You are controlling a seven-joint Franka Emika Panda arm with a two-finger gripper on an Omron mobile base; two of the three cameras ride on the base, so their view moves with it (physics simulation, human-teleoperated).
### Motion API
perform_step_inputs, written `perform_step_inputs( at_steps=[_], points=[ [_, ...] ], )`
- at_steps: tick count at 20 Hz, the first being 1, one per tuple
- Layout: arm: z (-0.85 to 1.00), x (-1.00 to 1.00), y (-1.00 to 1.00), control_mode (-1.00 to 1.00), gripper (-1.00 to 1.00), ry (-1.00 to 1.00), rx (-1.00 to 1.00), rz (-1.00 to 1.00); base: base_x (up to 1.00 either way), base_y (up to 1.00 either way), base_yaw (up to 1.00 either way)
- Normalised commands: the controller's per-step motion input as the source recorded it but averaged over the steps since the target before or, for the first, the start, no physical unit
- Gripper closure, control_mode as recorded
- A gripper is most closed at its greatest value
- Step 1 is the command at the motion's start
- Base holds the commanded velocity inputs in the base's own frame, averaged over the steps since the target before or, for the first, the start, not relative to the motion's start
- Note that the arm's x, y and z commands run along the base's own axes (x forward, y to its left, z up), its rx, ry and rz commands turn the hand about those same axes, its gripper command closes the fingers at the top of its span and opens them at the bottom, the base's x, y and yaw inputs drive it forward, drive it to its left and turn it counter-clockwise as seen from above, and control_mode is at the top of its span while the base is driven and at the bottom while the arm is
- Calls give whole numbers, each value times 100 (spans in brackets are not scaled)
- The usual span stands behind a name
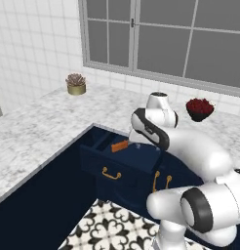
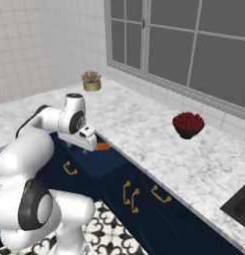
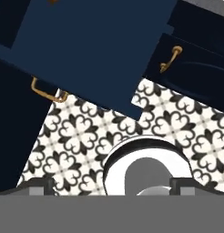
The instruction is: Pick up the knife from the drawer and place it on the cutting board. Then place the meat from the plate to the cutting board.
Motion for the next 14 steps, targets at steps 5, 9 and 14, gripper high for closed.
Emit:
perform_step_inputs(
  at_steps=[5,9,14],
  points=[
    [-54,45,0,-100,-100,10,0,-11,0,0,0],
    [-38,48,0,-100,-100,5,1,-1,0,0,0],
    [-38,40,0,-100,-100,3,0,0,0,0,0]
  ],
)
